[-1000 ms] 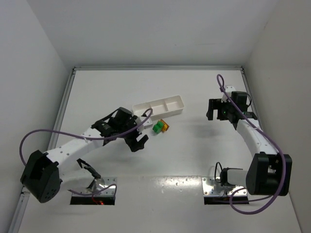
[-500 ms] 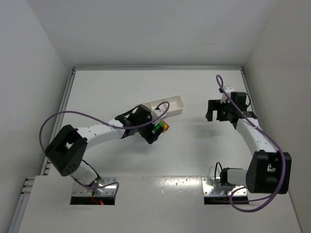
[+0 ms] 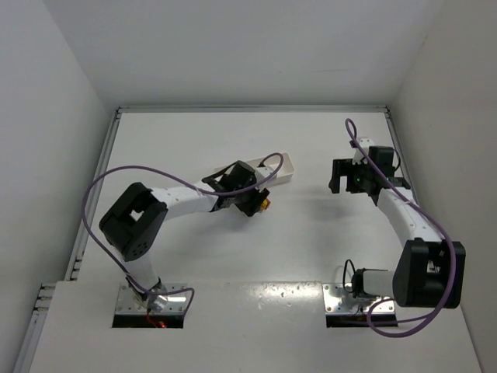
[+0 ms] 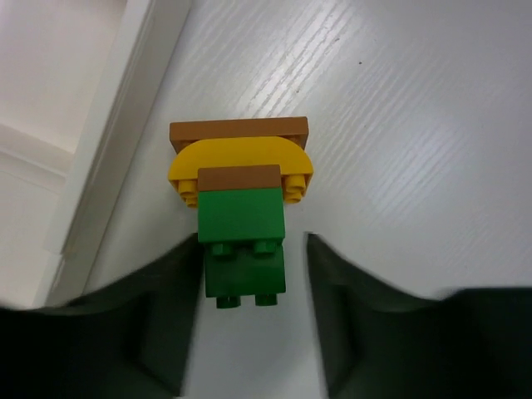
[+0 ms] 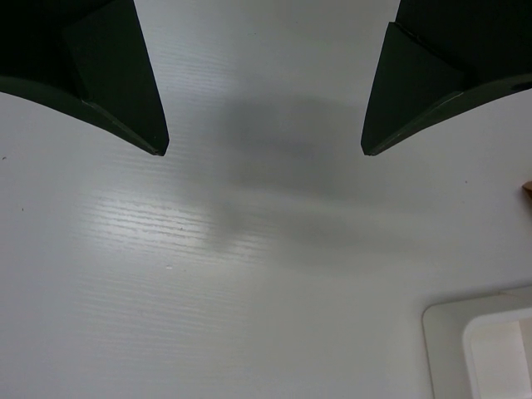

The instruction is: Sort the legos into containers by color

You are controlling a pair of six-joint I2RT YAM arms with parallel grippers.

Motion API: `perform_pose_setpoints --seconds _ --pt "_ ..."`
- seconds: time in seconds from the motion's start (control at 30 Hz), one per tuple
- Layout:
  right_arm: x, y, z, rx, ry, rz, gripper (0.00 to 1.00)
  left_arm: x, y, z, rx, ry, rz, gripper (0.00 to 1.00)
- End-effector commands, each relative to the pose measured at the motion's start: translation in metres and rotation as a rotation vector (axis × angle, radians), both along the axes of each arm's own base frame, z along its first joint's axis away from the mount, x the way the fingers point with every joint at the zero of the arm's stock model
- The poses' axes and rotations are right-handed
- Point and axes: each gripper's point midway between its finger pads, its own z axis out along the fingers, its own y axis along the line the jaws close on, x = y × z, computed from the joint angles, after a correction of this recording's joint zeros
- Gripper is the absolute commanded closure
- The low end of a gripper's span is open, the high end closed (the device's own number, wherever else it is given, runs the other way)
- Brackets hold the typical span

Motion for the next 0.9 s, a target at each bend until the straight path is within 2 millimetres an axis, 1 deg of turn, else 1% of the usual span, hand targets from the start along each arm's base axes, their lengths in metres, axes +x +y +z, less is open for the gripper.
perform_pose_setpoints --seconds 0.0,0.03,0.1,0.13,0.17,0.2,0.23,0.27,0.3,0.33,0.37,0.43,0.47,0.5,0.53,0.57,0.6,0.63,0.67,0.73,0.77,0.8,0.83,0.87 --pt "0.017 -0.007 0.017 -0.025 -0.06 -0.004 0.0 0.011 -0.016 0.015 -0.042 -0.045 -0.007 0.56" --pt "0.017 -0.007 0.013 -0.024 -0.049 -0.004 0.0 0.009 -0.015 0.013 -0.034 -0.038 -0.007 0.65" --pt "0.019 -0.007 0.015 -0.025 -0.058 -0.004 0.0 0.01 -0.015 0.011 -0.023 -0.035 -0.014 0.82" --pt "0.019 -0.007 0.015 -0.025 -0.058 -0.004 0.0 0.008 -0.012 0.01 -0.019 -0.02 -0.027 0.84" --pt "0.022 -0.005 0.016 -0.017 -0.061 0.004 0.0 0.009 -0.004 0.009 -0.006 -0.019 -0.024 0.87" --pt "0.021 -0.002 0.017 -0.004 -0.062 0.018 0.0 0.007 -0.007 0.02 -0.032 -0.03 -0.037 0.88" --pt "0.021 0.001 0.017 0.009 -0.063 0.031 0.0 0.003 -0.001 0.021 -0.043 -0.013 -0.058 0.91" --pt "0.022 0.005 0.021 0.024 -0.068 0.048 0.0 0.002 -0.001 0.028 -0.062 -0.014 -0.074 0.96" --pt "0.022 0.015 0.027 0.065 -0.076 0.092 0.0 0.001 0.009 0.03 -0.063 0.001 -0.072 1.0" --pt "0.021 0.026 0.031 0.094 -0.077 0.131 0.0 -0.006 0.009 0.049 -0.117 -0.008 -0.119 1.0" --pt "0.016 0.047 0.035 0.165 -0.075 0.236 0.0 -0.011 0.011 0.059 -0.15 -0.007 -0.15 1.0" --pt "0.01 0.067 0.042 0.266 -0.072 0.3 0.01 -0.022 0.019 0.078 -0.227 0.01 -0.228 1.0" --pt "0.006 0.082 0.046 0.346 -0.06 0.342 0.01 -0.027 0.024 0.096 -0.263 -0.018 -0.252 1.0" --pt "0.008 0.092 0.055 0.387 -0.081 0.359 0.02 -0.031 0.027 0.105 -0.289 -0.033 -0.271 1.0" --pt "0.003 0.104 0.055 0.48 -0.038 0.345 0.02 -0.032 0.036 0.108 -0.298 -0.046 -0.271 1.0" --pt "0.004 0.114 0.057 0.547 -0.013 0.328 0.07 -0.038 0.04 0.119 -0.306 -0.104 -0.291 1.0" --pt "0.003 0.12 0.061 0.559 -0.025 0.36 0.07 -0.037 0.04 0.132 -0.323 -0.146 -0.296 1.0" --pt "0.001 0.127 0.061 0.638 0.025 0.339 0.12 -0.04 0.044 0.13 -0.316 -0.168 -0.295 1.0" --pt "-0.001 0.135 0.062 0.672 0.047 0.349 0.15 -0.041 0.046 0.134 -0.316 -0.204 -0.297 1.0" --pt "0.0 0.152 0.068 0.748 0.085 0.374 0.19 -0.05 0.045 0.141 -0.322 -0.271 -0.323 1.0" --pt "-0.002 0.163 0.07 0.763 0.097 0.405 0.22 -0.053 0.046 0.14 -0.315 -0.283 -0.331 1.0" --pt "-0.001 0.169 0.073 0.767 0.097 0.431 0.23 -0.056 0.044 0.141 -0.322 -0.294 -0.341 1.0" --pt "0.002 0.176 0.081 0.781 0.096 0.457 0.27 -0.059 0.046 0.142 -0.325 -0.319 -0.348 1.0" --pt "0.002 0.187 0.086 0.812 0.119 0.489 0.28 -0.062 0.045 0.14 -0.332 -0.331 -0.358 1.0"
